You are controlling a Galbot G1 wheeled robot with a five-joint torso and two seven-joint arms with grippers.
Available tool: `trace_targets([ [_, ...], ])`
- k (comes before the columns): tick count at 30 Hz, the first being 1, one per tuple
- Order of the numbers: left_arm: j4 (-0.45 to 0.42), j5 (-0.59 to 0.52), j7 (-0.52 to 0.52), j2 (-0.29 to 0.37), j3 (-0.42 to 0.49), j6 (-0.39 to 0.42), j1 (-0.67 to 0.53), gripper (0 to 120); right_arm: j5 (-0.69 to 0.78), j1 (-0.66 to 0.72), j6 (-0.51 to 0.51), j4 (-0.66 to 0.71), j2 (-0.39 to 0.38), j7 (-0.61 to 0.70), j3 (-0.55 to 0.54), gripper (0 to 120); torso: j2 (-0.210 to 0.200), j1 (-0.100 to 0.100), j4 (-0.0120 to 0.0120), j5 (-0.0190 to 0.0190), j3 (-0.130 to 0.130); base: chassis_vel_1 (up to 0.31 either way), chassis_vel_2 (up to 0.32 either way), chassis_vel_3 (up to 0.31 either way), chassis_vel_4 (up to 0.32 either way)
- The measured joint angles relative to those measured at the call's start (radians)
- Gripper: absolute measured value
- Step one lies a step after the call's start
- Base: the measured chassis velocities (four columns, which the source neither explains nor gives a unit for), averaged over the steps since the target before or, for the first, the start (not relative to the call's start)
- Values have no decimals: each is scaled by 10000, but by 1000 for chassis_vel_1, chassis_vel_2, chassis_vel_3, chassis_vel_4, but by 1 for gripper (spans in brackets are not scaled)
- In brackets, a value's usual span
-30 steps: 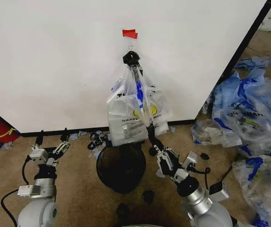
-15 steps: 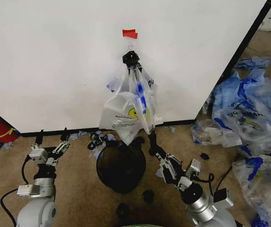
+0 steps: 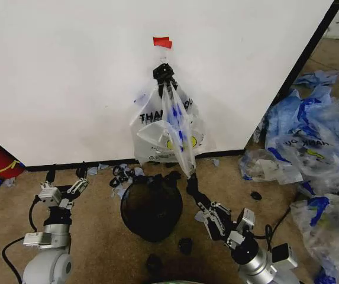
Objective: Pick up the garbage bag from the wall and place it over the trash bin.
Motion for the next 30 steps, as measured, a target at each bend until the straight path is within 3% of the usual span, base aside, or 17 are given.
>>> trace_targets([
  [16, -2, 89, -5, -114, -20, 16, -11, 97, -135, -990, 641, 114, -465, -684, 301, 0, 0, 0, 0, 1, 0, 0, 0, 0, 0],
  [30, -80, 45, -22, -48, -105, 36, -8, 97, -460, -2299, 955, 53, -274, -1286, 894, 0, 0, 0, 0, 2, 0, 0, 0, 0, 0],
])
